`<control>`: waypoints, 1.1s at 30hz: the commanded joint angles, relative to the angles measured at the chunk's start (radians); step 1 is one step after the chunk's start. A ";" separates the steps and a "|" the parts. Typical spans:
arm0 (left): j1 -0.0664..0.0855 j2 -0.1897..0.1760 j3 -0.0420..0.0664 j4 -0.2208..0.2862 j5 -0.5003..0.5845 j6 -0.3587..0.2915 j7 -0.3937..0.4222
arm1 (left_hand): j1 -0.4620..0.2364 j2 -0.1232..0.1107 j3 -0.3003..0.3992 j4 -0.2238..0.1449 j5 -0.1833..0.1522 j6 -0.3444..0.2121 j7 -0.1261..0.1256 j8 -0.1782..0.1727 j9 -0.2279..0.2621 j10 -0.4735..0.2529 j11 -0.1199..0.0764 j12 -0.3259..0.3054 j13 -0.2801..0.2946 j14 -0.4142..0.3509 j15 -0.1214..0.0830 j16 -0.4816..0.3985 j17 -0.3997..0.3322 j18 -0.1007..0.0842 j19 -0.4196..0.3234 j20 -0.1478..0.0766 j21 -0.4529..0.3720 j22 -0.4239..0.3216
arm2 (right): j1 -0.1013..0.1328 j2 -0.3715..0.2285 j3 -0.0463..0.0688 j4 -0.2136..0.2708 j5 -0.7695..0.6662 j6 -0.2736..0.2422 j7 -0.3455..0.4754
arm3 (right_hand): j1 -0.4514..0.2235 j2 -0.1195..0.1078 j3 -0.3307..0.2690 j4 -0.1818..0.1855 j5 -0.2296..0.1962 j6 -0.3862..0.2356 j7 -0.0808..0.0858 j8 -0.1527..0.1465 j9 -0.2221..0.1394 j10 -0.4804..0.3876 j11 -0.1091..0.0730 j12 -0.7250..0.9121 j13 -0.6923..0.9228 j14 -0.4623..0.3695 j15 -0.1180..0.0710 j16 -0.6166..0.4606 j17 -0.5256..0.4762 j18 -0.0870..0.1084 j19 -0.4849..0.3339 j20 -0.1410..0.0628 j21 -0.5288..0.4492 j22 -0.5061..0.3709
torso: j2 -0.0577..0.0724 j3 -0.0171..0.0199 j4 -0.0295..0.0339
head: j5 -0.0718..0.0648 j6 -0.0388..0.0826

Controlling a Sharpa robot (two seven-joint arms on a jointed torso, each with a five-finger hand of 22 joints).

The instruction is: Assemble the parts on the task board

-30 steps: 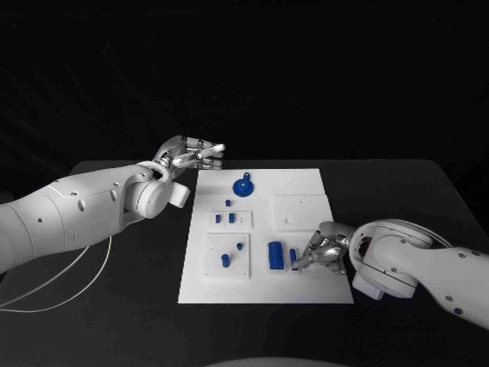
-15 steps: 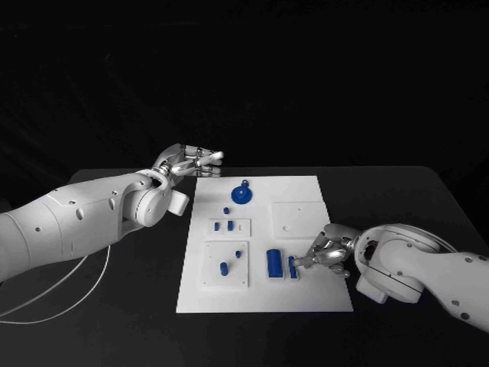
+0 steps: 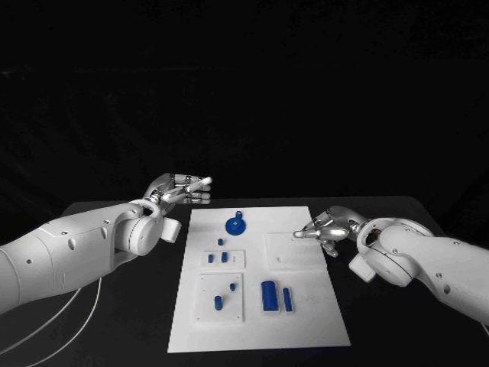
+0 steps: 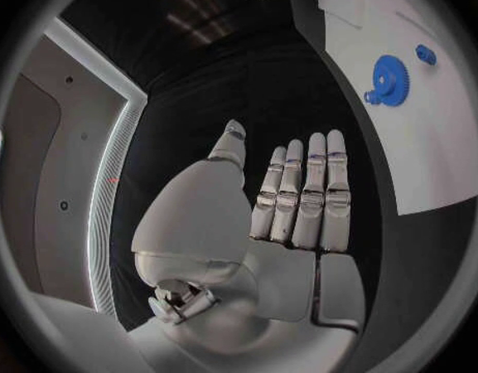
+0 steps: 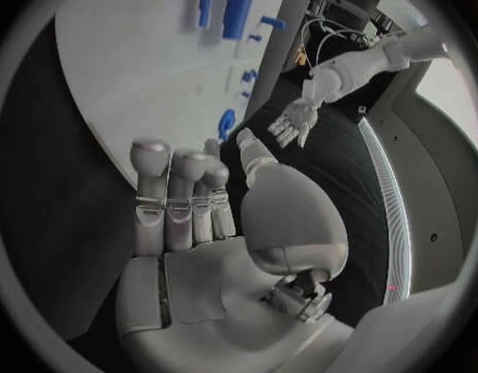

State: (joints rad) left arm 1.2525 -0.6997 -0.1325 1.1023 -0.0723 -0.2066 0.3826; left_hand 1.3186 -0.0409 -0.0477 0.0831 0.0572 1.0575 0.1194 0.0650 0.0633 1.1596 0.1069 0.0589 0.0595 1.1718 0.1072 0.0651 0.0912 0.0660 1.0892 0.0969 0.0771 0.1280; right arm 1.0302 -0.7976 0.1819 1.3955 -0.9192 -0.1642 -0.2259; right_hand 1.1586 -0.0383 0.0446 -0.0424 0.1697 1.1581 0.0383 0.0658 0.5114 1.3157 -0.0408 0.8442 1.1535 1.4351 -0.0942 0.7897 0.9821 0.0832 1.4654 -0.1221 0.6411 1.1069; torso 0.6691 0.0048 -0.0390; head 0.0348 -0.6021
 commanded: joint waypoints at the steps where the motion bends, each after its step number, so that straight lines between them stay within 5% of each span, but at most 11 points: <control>1: 0.004 0.012 0.001 -0.019 0.053 -0.047 0.005 | 0.001 0.012 -0.002 -0.011 0.007 0.002 -0.005 -0.002 0.000 -0.002 -0.004 0.000 0.001 -0.012 -0.005 -0.003 -0.007 -0.009 -0.013 0.005 0.002 -0.002 | 0.014 0.037 0.014 -0.102 0.188 -0.086 0.259 | 0.021 0.027 -0.022 -0.028 0.024 -0.022 0.007 -0.003 -0.024 -0.056 0.010 -0.167 -0.130 -0.032 0.006 -0.087 -0.049 0.016 0.000 0.015 -0.203 -0.119 | -0.012 -0.0065 -0.0041 | -0.001 0.031; 9: 0.020 0.050 0.002 -0.080 0.089 -0.096 -0.004 | 0.001 -0.034 0.040 0.013 0.010 -0.176 -0.007 -0.007 -0.006 -0.145 0.006 0.000 -0.001 -0.163 0.009 -0.005 -0.029 0.027 -0.135 0.079 -0.010 -0.047 | 0.026 0.139 0.057 -0.337 0.397 -0.085 0.420 | 0.048 0.090 0.030 -0.120 0.052 -0.100 0.074 -0.005 -0.269 -0.112 0.104 -0.707 -0.793 -0.213 0.132 -0.577 -0.395 0.018 -0.211 0.139 -0.580 -0.538 | -0.027 -0.0076 0.0013 | 0.000 0.079; 12: 0.024 0.062 0.003 -0.098 0.103 -0.104 -0.003 | 0.009 -0.058 0.062 0.050 0.013 -0.231 -0.012 -0.011 -0.009 -0.211 0.003 -0.002 -0.003 -0.241 0.012 -0.007 -0.033 0.109 -0.187 0.153 -0.010 -0.060 | 0.027 0.165 0.065 -0.394 0.466 -0.054 0.457 | 0.041 0.093 0.056 -0.135 0.050 -0.163 0.079 0.000 -0.379 -0.229 0.172 -0.777 -1.036 -0.386 0.212 -0.725 -0.628 0.020 -0.443 0.239 -0.578 -0.754 | -0.030 -0.0041 0.0044 | 0.002 0.085; 17: 0.029 0.076 0.003 -0.115 0.114 -0.108 0.002 | 0.014 -0.069 0.067 0.066 0.013 -0.259 -0.021 -0.013 -0.010 -0.268 -0.005 -0.005 -0.006 -0.317 0.009 -0.011 -0.036 0.152 -0.219 0.189 -0.011 -0.060 | 0.028 0.193 0.071 -0.453 0.531 -0.005 0.497 | 0.035 0.108 0.025 -0.134 0.050 -0.188 0.075 -0.005 -0.451 -0.308 0.176 -0.781 -1.095 -0.450 0.225 -0.723 -0.920 0.160 -0.596 0.398 -0.555 -1.044 | -0.031 -0.0012 0.0055 | 0.006 0.092; 18: 0.026 0.069 0.002 -0.109 0.077 -0.083 -0.006 | -0.386 0.041 0.048 -0.083 -0.057 -1.057 -0.119 -0.065 -0.063 -1.160 -0.107 -0.059 -0.060 -1.172 -0.107 -0.065 -0.091 -0.066 -1.089 -0.097 -0.077 -0.128 | 0.027 0.183 0.069 -0.433 0.412 -0.062 0.400 | -0.324 0.038 -0.045 0.042 -0.170 -1.158 -0.038 -0.066 -0.511 -0.606 0.041 -0.844 -1.154 -1.435 0.094 -0.790 -0.982 -0.083 -1.465 0.122 -0.641 -1.107 | -0.029 -0.0043 0.0036 | 0.003 0.086; 19: 0.025 0.068 0.002 -0.107 0.077 -0.084 -0.006 | -0.402 0.041 0.048 -0.083 -0.057 -1.057 -0.119 -0.065 -0.063 -1.160 -0.107 -0.059 -0.060 -1.172 -0.107 -0.065 -0.091 -0.066 -1.089 -0.097 -0.077 -0.128 | 0.027 0.183 0.068 -0.431 0.414 -0.064 0.401 | -0.336 0.038 -0.045 0.042 -0.170 -1.158 -0.038 -0.066 -0.511 -1.316 0.041 -0.844 -1.154 -1.435 0.094 -0.790 -0.982 -0.083 -1.465 0.122 -0.641 -1.107 | -0.030 -0.0043 0.0040 | 0.003 0.085; 22: 0.016 0.062 0.008 -0.083 0.077 -0.104 0.000 | -0.516 0.041 0.048 -0.083 -0.057 -1.057 -0.119 -0.065 -0.063 -1.160 -0.107 -0.059 -0.060 -1.172 -0.107 -0.065 -0.091 -0.066 -1.089 -0.097 -0.077 -0.128 | 0.027 0.176 0.059 -0.408 0.433 -0.085 0.415 | -0.437 0.038 -0.045 0.042 -0.170 -1.158 -0.038 -0.066 -0.511 -1.316 0.041 -0.844 -1.154 -1.435 0.094 -0.790 -0.982 -0.083 -1.465 0.122 -0.641 -1.107 | -0.041 -0.0044 0.0083 | -0.002 0.075; 23: 0.011 0.059 0.010 -0.072 0.077 -0.113 0.003 | -0.547 0.041 0.048 -0.083 -0.057 -1.057 -0.119 -0.065 -0.063 -1.160 -0.107 -0.059 -0.060 -1.172 -0.107 -0.065 -0.091 -0.066 -1.089 -0.097 -0.077 -0.128 | 0.027 0.173 0.054 -0.397 0.443 -0.095 0.421 | -1.159 0.038 -0.045 0.042 -0.170 -1.158 -0.038 -0.066 -0.511 -1.316 0.041 -0.844 -1.154 -1.435 0.094 -0.790 -0.982 -0.083 -1.465 0.122 -0.641 -1.107 | -0.047 -0.0044 0.0104 | -0.004 0.070; 25: 0.000 0.052 0.016 -0.045 0.077 -0.136 0.010 | -0.603 0.041 0.048 -0.083 -0.057 -1.057 -0.119 -0.065 -0.063 -1.160 -0.107 -0.059 -0.060 -1.172 -0.107 -0.065 -0.091 -0.066 -1.089 -0.097 -0.077 -0.128 | 0.027 0.166 0.043 -0.369 0.466 -0.120 0.437 | -1.159 0.038 -0.045 0.042 -0.170 -1.158 -0.038 -0.066 -0.511 -1.316 0.041 -0.844 -1.154 -1.435 0.094 -0.790 -0.982 -0.083 -1.465 0.122 -0.641 -1.107 | -0.061 -0.0045 0.0155 | -0.009 0.058; 26: -0.006 0.048 0.020 -0.028 0.077 -0.151 0.014 | -1.319 0.041 0.048 -0.083 -0.057 -1.057 -0.119 -0.065 -0.063 -1.160 -0.107 -0.059 -0.060 -1.172 -0.107 -0.065 -0.091 -0.066 -1.089 -0.097 -0.077 -0.128 | 0.026 0.161 0.036 -0.352 0.480 -0.135 0.446 | -1.159 0.038 -0.045 0.042 -0.170 -1.158 -0.038 -0.066 -0.511 -1.316 0.041 -0.844 -1.154 -1.435 0.094 -0.790 -0.982 -0.083 -1.465 0.122 -0.641 -1.107 | -0.069 -0.0045 0.0186 | -0.013 0.050; 33: -0.081 -0.001 0.063 0.160 0.075 -0.307 0.061 | -1.319 0.041 0.048 -0.083 -0.057 -1.057 -0.119 -0.065 -0.063 -1.160 -0.107 -0.059 -0.060 -1.172 -0.107 -0.065 -0.091 -0.066 -1.089 -0.097 -0.077 -0.128 | 0.024 0.110 -0.042 -0.164 0.637 -0.303 0.553 | -1.159 0.038 -0.045 0.042 -0.170 -1.158 -0.038 -0.066 -0.511 -1.316 0.041 -0.844 -1.154 -1.435 0.094 -0.790 -0.982 -0.083 -1.465 0.122 -0.641 -1.107 | -0.120 -0.0048 0.0371 | -0.033 0.007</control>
State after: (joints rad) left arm 1.1800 -0.6981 -0.0713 1.2347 0.0062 -0.3986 0.3932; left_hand 0.2830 -0.0080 0.0011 0.0158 0.0085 0.0625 0.0078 0.0077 0.0043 0.0699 0.0082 0.0084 0.0046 0.0670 0.0095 0.0070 0.0045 0.0231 0.0684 0.0220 0.0112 0.0059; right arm 1.0559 -0.6825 0.1416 1.2055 -0.3933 -0.3473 0.2343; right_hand 0.1918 0.0058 0.0049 -0.0168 0.0194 0.0766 0.0090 0.0077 0.0049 0.0947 0.0106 0.0107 0.0050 0.0784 0.0111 0.0094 0.0051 0.0287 0.0688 0.0216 0.0114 0.0054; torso 0.5728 0.0003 -0.0108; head 0.0080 -0.5834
